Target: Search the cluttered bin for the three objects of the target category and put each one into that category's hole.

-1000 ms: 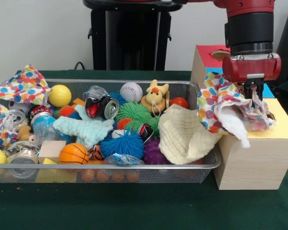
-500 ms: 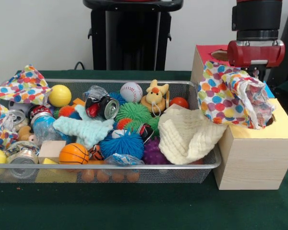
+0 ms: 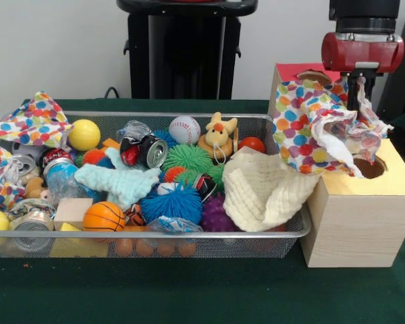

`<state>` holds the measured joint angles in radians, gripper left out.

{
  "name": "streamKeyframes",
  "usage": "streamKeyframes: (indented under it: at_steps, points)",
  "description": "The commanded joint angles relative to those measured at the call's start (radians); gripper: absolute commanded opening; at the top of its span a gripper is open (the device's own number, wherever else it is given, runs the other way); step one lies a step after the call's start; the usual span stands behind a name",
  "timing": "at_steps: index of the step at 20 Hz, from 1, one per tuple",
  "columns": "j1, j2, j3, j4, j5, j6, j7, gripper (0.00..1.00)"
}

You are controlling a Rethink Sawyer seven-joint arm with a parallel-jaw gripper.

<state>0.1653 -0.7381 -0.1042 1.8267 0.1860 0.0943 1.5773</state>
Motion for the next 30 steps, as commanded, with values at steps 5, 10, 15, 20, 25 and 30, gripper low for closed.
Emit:
streamKeyframes:
  at_steps: [5, 10, 15, 20, 25, 30]
  points:
    - [0.112, -0.025, -0.13, -0.136, 0.054, 0.269, 0.234, 0.0]
    - [0.156, -0.053, -0.204, -0.18, 0.021, 0.324, 0.217, 0.0]
    - [0.172, -0.061, -0.228, -0.212, 0.011, 0.371, 0.207, 0.0]
    - [0.179, -0.073, -0.233, -0.244, 0.005, 0.426, 0.194, 0.0]
    - [0.187, -0.044, -0.226, -0.323, 0.016, 0.485, 0.209, 0.0]
    - [0.189, -0.022, -0.216, -0.356, 0.025, 0.497, 0.226, 0.0]
